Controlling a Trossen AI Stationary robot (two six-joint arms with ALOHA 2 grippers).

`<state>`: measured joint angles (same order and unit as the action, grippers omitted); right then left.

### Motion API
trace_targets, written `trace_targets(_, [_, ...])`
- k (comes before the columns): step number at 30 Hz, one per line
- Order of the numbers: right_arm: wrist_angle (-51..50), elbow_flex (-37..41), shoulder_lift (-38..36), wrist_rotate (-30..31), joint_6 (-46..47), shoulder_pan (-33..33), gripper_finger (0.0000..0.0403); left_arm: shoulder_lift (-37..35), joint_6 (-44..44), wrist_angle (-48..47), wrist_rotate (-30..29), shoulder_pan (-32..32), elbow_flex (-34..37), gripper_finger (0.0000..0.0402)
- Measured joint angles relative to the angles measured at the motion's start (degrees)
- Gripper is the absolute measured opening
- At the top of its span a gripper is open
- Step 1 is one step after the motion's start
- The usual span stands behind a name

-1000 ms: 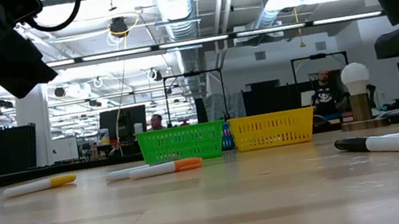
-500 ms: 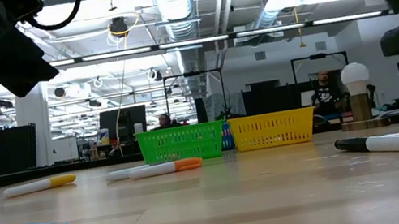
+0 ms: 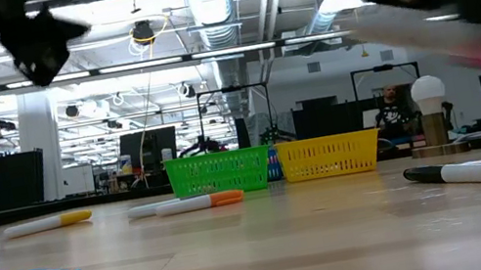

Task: Pick & Place Markers
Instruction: Put the pink mini marker into the green bin

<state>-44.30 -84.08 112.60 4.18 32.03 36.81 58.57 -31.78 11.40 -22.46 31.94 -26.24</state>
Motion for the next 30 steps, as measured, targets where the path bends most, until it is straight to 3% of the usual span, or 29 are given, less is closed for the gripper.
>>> trace_targets(5, [0.4, -6.3, 0.0, 12.5, 0.0, -5.5, 0.0036, 0.0, 5.6, 14.3, 0.0, 0.0, 0.0, 0.0161])
trace_targets(8, [2.7, -10.0, -0.1, 16.9, 0.0, -9.1, 0.0032, 0.0, 9.9, 22.4, 0.0, 0.0, 0.0, 0.0161])
trace_targets(13, [12.1, -14.6, -0.1, 18.2, -1.6, -14.2, 0.0025, 0.0, 13.4, 31.4, -2.3, -0.8, 0.0, 0.0161])
trace_targets(19, [26.2, -17.1, -0.2, 18.1, -3.9, -17.5, 0.0035, 0.0, 5.5, 33.2, -7.4, -3.3, 0.0, 0.0159])
trace_targets(30, [27.7, -18.0, -0.2, 17.9, -3.8, -19.0, 0.0037, 0.0, 0.8, 33.3, -7.4, -5.0, 0.0, 0.0159])
